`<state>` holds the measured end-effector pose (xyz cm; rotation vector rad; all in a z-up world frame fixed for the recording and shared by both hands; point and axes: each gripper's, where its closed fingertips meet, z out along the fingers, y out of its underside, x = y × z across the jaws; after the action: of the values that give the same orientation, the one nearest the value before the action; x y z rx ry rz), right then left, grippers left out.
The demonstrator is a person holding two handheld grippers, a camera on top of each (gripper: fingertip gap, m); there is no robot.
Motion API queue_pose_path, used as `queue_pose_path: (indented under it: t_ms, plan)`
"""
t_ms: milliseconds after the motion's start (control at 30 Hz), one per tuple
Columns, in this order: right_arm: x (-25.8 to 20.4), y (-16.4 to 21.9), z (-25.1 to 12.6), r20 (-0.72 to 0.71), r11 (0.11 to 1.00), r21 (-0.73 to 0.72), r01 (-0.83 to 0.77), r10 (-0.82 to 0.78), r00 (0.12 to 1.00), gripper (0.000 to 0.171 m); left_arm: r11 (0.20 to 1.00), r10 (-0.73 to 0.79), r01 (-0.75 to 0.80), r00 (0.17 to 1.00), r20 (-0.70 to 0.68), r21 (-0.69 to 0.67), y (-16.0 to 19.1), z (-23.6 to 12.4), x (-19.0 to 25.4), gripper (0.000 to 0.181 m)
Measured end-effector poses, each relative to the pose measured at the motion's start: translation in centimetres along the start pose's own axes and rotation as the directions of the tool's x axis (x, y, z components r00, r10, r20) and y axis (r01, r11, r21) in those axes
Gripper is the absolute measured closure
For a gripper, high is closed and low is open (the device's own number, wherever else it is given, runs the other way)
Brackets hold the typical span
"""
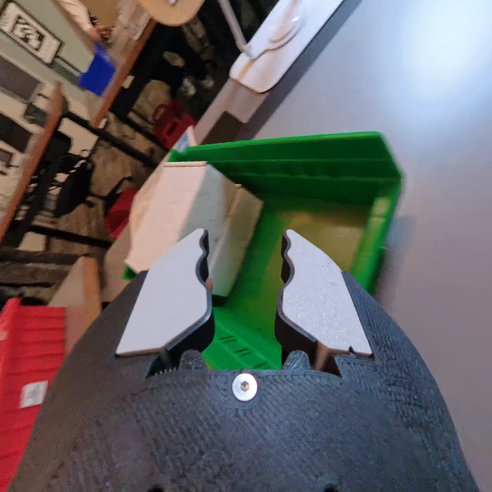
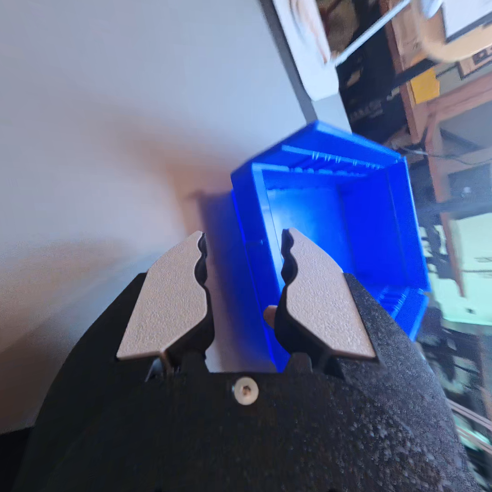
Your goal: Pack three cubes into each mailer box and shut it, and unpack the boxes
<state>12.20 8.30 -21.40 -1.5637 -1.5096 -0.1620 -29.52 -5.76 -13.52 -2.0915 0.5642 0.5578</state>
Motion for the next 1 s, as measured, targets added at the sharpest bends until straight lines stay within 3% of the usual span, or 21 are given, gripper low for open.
queue_pose_path:
  t_ms: [100,167,267,433,600,867,1000]
  plan:
    - [-0.6,-3.1,-1.0,0.06,0.974,0.173,-0.148,0.14,0.988,0.121,0.991,0.085,-0.074,0.991,0.105,-0.113,0.5,2.4,-4.8,0.118]
    - [-1.0,-3.8,-0.8,0.07,0.961,0.222,-0.166,0.154,0.986,0.122,0.973,0.126,-0.111,0.99,0.066,-0.2,1.4,5.1,-6.1,0.111]
    - [-2.0,-3.1,0.0,0.065,0.972,0.199,-0.123,0.113,0.992,0.121,0.933,0.161,-0.17,0.985,-0.056,-0.318,3.5,9.0,-6.0,0.096]
    - [-3.1,-1.6,0.5,0.1,0.979,0.165,-0.123,0.107,0.989,0.122,0.841,0.354,-0.347,0.933,-0.063,-0.416,5.4,12.5,-6.2,0.091]
    - [-2.5,-1.6,0.4,0.099,0.972,0.185,-0.147,0.131,0.986,0.124,0.826,0.427,-0.399,0.904,-0.02,-0.397,4.8,11.5,-5.9,0.107]
    - [-2.8,-1.9,0.1,0.095,0.972,0.197,-0.125,0.108,0.99,0.126,0.819,0.467,-0.45,0.883,-0.045,-0.356,4.3,7.8,-3.9,0.113]
    - [-2.9,-2.0,0.3,0.091,0.974,0.192,-0.119,0.103,0.99,0.127,0.805,0.526,-0.477,0.849,0.054,-0.353,4.1,7.6,-4.6,0.117]
